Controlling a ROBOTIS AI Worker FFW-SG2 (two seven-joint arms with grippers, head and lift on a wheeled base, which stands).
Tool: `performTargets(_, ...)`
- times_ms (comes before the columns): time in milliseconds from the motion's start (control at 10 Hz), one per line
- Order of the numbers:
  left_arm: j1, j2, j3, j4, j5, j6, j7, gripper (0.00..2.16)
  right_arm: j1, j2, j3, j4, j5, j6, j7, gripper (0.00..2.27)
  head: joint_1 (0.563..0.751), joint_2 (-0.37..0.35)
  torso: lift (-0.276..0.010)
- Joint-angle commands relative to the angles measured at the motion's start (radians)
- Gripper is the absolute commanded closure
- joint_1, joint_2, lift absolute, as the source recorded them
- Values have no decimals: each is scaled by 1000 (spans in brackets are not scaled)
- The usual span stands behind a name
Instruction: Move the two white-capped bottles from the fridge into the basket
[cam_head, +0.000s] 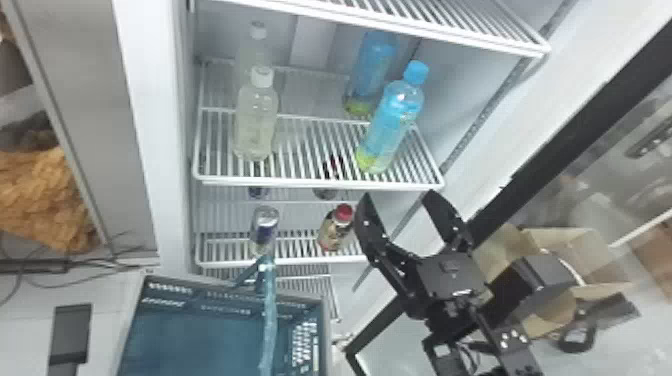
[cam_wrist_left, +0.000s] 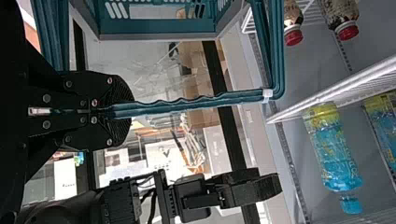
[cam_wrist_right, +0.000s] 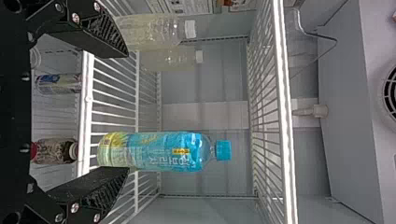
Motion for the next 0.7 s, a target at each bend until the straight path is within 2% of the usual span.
performTargets(0, 0, 0, 0, 0, 0, 0, 0, 1193, 0, 0, 0, 0, 0, 0, 0, 185, 695, -350, 0)
performTargets(600, 0, -2, 2, 0, 0, 0, 0, 1194, 0, -2, 2, -5, -2, -2, 2, 185, 695, -350, 0)
